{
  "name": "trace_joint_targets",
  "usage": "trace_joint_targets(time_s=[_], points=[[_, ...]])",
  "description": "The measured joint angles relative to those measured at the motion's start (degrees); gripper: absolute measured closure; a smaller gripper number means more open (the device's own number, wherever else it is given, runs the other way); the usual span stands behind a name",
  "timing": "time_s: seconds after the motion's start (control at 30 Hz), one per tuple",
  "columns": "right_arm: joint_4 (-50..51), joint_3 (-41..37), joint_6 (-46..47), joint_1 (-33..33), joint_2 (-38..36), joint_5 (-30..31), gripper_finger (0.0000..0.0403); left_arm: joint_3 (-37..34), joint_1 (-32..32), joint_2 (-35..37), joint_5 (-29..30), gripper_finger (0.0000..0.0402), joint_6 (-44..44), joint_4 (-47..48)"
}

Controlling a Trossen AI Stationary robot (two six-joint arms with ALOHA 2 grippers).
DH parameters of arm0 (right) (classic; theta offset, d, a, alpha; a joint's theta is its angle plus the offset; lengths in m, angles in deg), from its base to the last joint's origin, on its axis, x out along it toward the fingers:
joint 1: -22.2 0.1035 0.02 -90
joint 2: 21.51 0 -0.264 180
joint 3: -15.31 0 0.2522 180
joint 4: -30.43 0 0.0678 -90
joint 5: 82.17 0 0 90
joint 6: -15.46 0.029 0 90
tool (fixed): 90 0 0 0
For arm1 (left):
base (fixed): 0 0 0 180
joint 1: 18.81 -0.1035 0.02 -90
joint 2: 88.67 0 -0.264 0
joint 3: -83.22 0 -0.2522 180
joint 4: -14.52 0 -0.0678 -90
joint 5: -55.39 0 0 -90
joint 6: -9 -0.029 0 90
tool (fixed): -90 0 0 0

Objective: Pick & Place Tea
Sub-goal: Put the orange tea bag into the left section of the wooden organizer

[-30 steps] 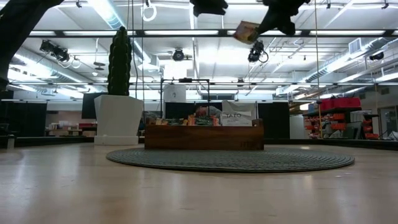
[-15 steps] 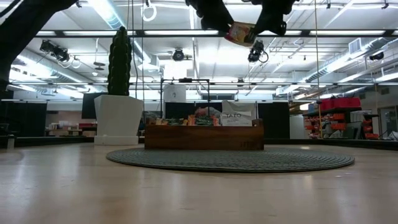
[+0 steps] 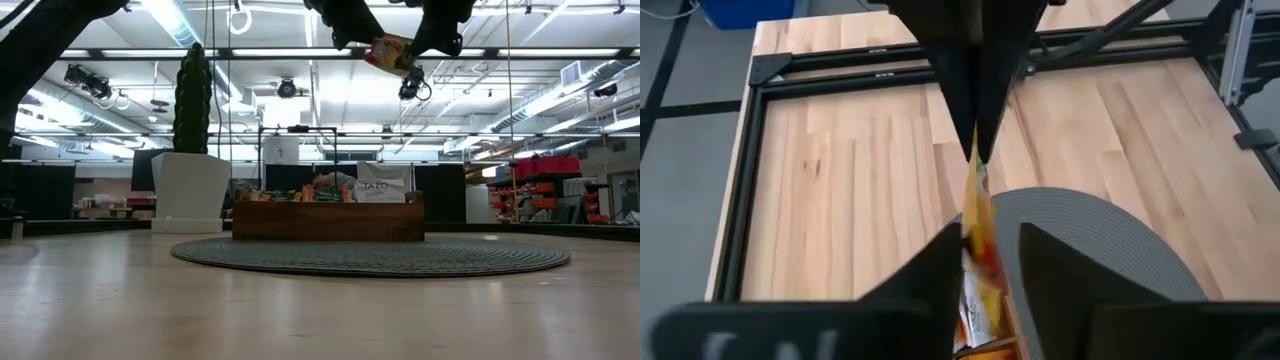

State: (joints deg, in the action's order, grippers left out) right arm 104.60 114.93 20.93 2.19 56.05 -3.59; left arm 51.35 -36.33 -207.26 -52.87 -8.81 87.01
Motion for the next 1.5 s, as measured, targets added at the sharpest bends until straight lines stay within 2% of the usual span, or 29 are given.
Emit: trace_joint_targets(time_s=[0.2,0.4,0.53,0.63,0.93,1.2,1.33,1.5], points=[[0.12,0.0,-0.03,-0.02,0.0,0.0,0.0403,0.0,-0.04,0.0,0.01,0.039,-0.75,0.56],[-0.13,0.0,-0.45,-0.02,-0.01,-0.14,0.0398,0.04,-0.68,0.0,1.99,0.0398,-2.56,0.84],[-0.63,0.0,-1.29,-0.04,-0.88,0.4,0.0376,0.04,-3.32,0.2,3.39,0.0399,-2.25,1.09],[-2.0,0.0,-1.51,-0.04,-1.72,3.19,0.0355,0.04,-5.92,0.22,3.6,0.0399,-0.37,-0.43],[-10.45,-0.85,1.68,-0.5,-3.02,8.5,0.03,0.04,-11.41,0.74,-5.49,0.04,10.28,-10.78],[-22.05,-11.81,6.25,-0.52,-6.99,13.24,0.028,0.04,-12.04,2.55,-4.03,0.0401,13.32,-17.02],[-32.23,-18.75,8.24,-0.52,-10.8,15.86,0.028,0.04,-12.33,2.69,-3.94,0.0401,14.61,-19.85],[-45.76,-28.38,12.2,-0.52,-15.15,17.5,0.028,0.04,-12.24,2.69,-6.85,0.0401,17.49,-25.64]])
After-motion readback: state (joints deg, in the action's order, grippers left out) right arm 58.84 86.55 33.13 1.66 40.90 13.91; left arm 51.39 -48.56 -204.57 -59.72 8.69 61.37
